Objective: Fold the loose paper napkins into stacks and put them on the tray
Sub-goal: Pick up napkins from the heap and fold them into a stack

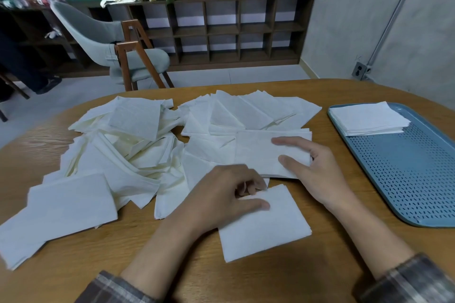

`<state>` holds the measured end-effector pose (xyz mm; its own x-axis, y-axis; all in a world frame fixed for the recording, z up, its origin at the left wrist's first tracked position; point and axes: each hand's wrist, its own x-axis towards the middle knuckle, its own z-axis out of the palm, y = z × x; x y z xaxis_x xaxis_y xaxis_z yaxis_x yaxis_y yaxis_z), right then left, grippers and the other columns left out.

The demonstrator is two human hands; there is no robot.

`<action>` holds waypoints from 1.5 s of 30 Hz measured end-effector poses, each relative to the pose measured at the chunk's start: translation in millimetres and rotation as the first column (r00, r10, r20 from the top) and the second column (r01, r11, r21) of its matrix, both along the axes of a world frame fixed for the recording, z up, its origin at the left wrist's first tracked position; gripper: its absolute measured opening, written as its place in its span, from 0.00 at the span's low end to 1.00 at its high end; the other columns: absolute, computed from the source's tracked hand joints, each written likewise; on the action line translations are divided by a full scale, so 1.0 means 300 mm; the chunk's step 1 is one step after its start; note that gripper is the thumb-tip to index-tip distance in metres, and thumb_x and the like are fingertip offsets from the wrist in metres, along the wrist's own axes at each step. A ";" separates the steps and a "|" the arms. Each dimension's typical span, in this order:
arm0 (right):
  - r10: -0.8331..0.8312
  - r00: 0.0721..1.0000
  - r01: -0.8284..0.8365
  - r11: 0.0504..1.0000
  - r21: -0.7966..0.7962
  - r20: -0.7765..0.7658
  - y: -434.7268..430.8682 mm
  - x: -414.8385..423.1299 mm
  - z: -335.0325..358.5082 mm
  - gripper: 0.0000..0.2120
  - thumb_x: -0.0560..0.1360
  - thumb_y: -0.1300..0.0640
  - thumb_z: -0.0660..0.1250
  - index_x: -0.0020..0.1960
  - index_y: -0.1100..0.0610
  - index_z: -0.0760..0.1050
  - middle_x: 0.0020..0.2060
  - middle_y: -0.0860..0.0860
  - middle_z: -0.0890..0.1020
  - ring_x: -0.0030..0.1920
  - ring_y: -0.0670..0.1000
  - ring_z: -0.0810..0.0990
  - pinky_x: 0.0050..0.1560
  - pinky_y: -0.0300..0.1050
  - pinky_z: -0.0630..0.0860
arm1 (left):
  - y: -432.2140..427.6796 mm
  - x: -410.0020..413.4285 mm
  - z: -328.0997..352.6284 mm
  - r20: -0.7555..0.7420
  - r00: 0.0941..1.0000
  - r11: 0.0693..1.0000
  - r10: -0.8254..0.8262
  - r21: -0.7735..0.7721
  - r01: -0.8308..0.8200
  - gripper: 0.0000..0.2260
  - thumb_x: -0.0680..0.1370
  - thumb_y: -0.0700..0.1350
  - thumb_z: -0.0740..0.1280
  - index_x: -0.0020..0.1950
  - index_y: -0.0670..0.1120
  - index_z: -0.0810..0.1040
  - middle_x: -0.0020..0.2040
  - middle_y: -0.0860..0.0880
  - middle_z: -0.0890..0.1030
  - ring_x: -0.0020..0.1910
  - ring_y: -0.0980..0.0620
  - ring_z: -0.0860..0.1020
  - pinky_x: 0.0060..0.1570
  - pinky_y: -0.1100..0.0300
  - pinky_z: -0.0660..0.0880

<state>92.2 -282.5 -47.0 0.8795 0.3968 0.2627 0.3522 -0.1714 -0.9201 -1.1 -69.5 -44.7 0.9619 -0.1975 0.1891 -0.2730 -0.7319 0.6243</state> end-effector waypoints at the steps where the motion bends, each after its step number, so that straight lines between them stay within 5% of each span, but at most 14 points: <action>1: -0.001 1.000 0.001 1.000 -0.002 0.002 0.000 0.000 0.000 0.16 0.79 0.69 0.70 0.61 0.52 0.85 0.58 0.36 0.86 0.65 0.34 0.78 0.64 0.24 0.67 | -0.003 0.001 -0.007 -0.048 0.999 0.999 -0.021 0.029 0.022 0.14 0.74 0.59 0.79 0.56 0.56 0.86 0.47 0.58 0.81 0.48 0.56 0.79 0.48 0.56 0.77; 16: 0.006 1.000 -0.006 0.999 -0.037 0.014 -0.001 0.004 0.002 0.16 0.79 0.68 0.71 0.61 0.52 0.85 0.58 0.34 0.85 0.64 0.31 0.77 0.61 0.21 0.65 | -0.008 -0.003 -0.003 -0.047 0.999 0.999 0.006 -0.054 -0.008 0.05 0.76 0.49 0.78 0.52 0.54 0.87 0.47 0.59 0.85 0.49 0.61 0.81 0.49 0.71 0.73; 29: 0.000 1.000 0.000 1.000 0.007 0.009 -0.001 -0.008 0.015 0.15 0.79 0.68 0.71 0.61 0.52 0.85 0.57 0.35 0.85 0.64 0.32 0.77 0.60 0.21 0.66 | -0.008 -0.015 0.022 -0.034 0.999 0.984 0.014 -0.179 -0.019 0.05 0.75 0.47 0.80 0.47 0.53 0.85 0.45 0.58 0.82 0.46 0.57 0.80 0.45 0.70 0.69; 34: 0.122 0.992 -0.118 0.988 0.095 -0.034 -0.004 -0.023 0.036 0.12 0.81 0.51 0.67 0.59 0.53 0.86 0.58 0.44 0.87 0.66 0.43 0.80 0.65 0.34 0.71 | -0.004 -0.018 0.061 -0.063 0.994 0.882 0.094 -0.458 -0.112 0.05 0.77 0.44 0.79 0.49 0.50 0.85 0.45 0.53 0.86 0.47 0.55 0.83 0.50 0.63 0.76; 38: 0.259 0.957 -0.249 0.965 0.084 -0.135 0.002 -0.044 0.030 0.12 0.82 0.54 0.70 0.55 0.61 0.85 0.53 0.56 0.87 0.56 0.57 0.85 0.54 0.41 0.78 | -0.005 -0.012 0.056 -0.050 0.979 0.804 0.196 -0.564 -0.190 0.10 0.74 0.42 0.81 0.51 0.51 0.85 0.45 0.51 0.85 0.48 0.52 0.84 0.50 0.63 0.78; 41: 0.175 0.972 -0.161 0.982 0.097 -0.158 0.007 -0.048 0.039 0.09 0.81 0.56 0.70 0.54 0.61 0.85 0.51 0.54 0.88 0.53 0.53 0.87 0.51 0.36 0.79 | -0.006 -0.009 0.052 -0.072 0.964 0.798 0.257 -0.546 -0.253 0.12 0.72 0.45 0.82 0.52 0.56 0.85 0.43 0.53 0.84 0.47 0.54 0.83 0.47 0.64 0.76; 45: 0.088 0.972 -0.056 0.987 0.149 -0.217 0.003 -0.038 0.053 0.09 0.82 0.57 0.69 0.60 0.56 0.84 0.55 0.50 0.88 0.57 0.51 0.86 0.59 0.45 0.79 | 0.012 -0.009 0.069 -0.114 0.940 0.702 0.323 -0.636 -0.319 0.14 0.75 0.43 0.80 0.57 0.55 0.83 0.43 0.46 0.86 0.44 0.49 0.86 0.37 0.62 0.78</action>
<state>80.9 -281.8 -31.1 0.8926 0.4340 0.1216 0.1426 -0.0160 -0.9896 -3.7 -66.0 -24.0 0.9431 0.2915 0.1599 -0.1014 -0.2061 0.9733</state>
